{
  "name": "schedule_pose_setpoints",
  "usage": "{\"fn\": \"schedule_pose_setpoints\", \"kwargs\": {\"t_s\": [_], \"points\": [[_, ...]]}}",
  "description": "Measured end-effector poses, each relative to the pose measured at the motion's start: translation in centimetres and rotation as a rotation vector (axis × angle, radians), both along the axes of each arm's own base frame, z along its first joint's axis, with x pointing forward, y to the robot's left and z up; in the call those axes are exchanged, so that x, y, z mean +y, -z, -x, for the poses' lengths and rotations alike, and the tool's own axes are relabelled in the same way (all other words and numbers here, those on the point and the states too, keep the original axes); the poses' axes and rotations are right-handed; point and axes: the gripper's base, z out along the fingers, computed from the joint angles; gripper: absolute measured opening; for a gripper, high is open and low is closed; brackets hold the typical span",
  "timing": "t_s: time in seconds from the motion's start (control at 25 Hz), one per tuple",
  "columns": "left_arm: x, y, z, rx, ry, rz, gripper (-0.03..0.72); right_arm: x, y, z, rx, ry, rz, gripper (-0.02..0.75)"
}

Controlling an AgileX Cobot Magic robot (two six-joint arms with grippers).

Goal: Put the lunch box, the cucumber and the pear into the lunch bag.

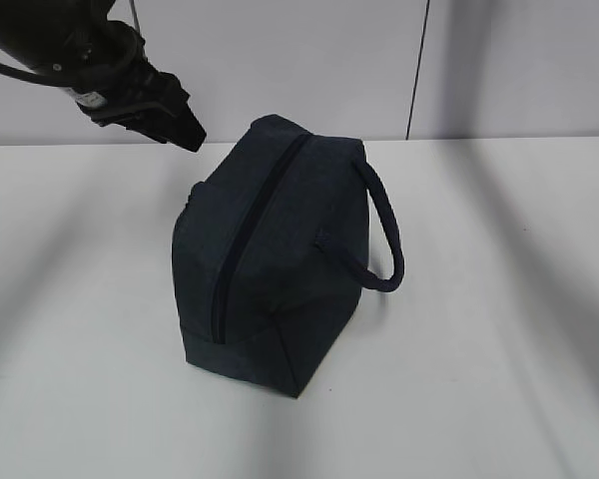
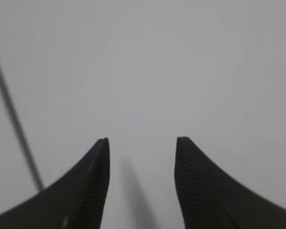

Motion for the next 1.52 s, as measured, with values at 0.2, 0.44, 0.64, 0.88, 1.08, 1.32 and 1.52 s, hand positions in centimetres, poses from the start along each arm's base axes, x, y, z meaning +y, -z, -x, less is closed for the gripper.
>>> {"fn": "schedule_pose_setpoints", "kwargs": {"t_s": [0.2, 0.44, 0.64, 0.88, 1.08, 1.32, 1.52], "points": [[0.0, 0.0, 0.0, 0.0, 0.0, 0.0, 0.311, -1.7, 0.1, 1.1, -0.035, 0.245, -0.255, 0.355], [0.0, 0.0, 0.0, 0.0, 0.0, 0.0, 0.31, -2.5, 1.4, 2.2, 0.144, 0.375, -0.497, 0.354], [0.0, 0.0, 0.0, 0.0, 0.0, 0.0, 0.293, -0.3, 3.7, 2.0, 0.441, 0.276, -0.479, 0.354], [0.0, 0.0, 0.0, 0.0, 0.0, 0.0, 0.29, 5.6, 3.9, 2.7, 0.698, 0.014, 0.038, 0.354], [0.0, 0.0, 0.0, 0.0, 0.0, 0.0, 0.287, 8.8, 2.5, 4.6, 0.78, -0.206, 0.312, 0.354], [0.0, 0.0, 0.0, 0.0, 0.0, 0.0, 0.28, 9.4, 0.7, 8.3, 0.877, -0.367, 0.429, 0.354], [0.0, 0.0, 0.0, 0.0, 0.0, 0.0, 0.277, 8.5, 0.5, 12.5, 0.983, -0.398, 0.449, 0.354]]}}
